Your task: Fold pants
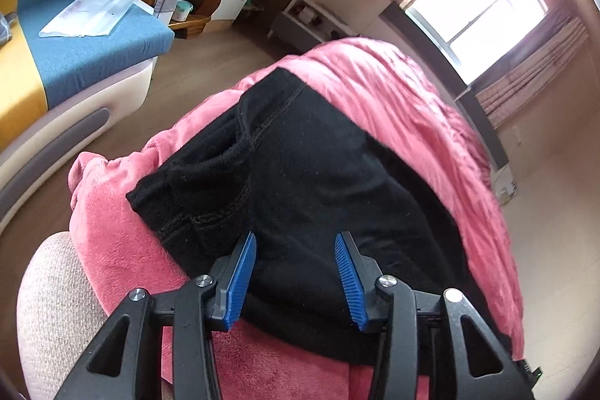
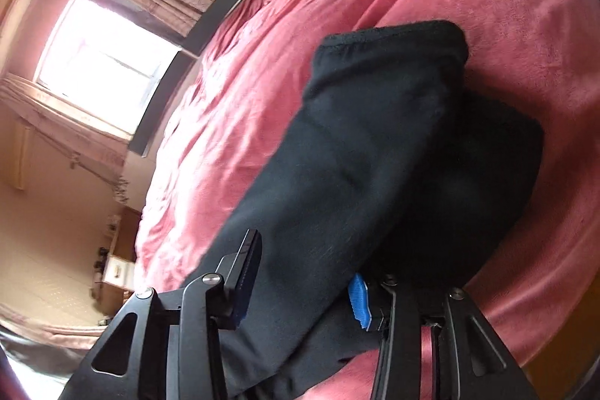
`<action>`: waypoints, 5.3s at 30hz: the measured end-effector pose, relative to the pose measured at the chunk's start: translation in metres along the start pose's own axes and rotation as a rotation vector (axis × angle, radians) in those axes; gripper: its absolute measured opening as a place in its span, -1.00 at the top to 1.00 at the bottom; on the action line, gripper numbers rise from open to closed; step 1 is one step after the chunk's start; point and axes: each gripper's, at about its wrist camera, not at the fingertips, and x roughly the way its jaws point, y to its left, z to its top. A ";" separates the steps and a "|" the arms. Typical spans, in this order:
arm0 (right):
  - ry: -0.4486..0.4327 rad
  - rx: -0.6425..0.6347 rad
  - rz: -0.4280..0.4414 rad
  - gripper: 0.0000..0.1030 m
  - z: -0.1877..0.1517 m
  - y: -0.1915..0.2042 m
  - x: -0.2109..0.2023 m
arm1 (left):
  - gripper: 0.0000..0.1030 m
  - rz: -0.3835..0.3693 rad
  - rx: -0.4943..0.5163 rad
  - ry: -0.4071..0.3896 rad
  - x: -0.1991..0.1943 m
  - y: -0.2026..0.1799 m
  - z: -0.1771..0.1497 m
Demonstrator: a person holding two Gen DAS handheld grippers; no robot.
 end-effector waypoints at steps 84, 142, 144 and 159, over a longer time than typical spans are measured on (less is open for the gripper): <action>-0.172 -0.010 -0.238 0.26 0.050 -0.031 -0.079 | 0.46 0.083 0.437 -0.033 0.092 -0.077 -0.006; -0.284 0.175 0.023 -0.97 0.003 -0.074 -0.058 | 0.45 0.000 0.385 -0.050 0.087 -0.064 -0.004; -0.278 0.134 -0.008 -0.97 0.010 -0.068 -0.048 | 0.45 -0.001 0.384 -0.051 0.087 -0.064 -0.004; -0.208 0.106 -0.093 0.58 0.021 -0.067 -0.040 | 0.44 0.011 0.400 -0.059 0.089 -0.066 -0.005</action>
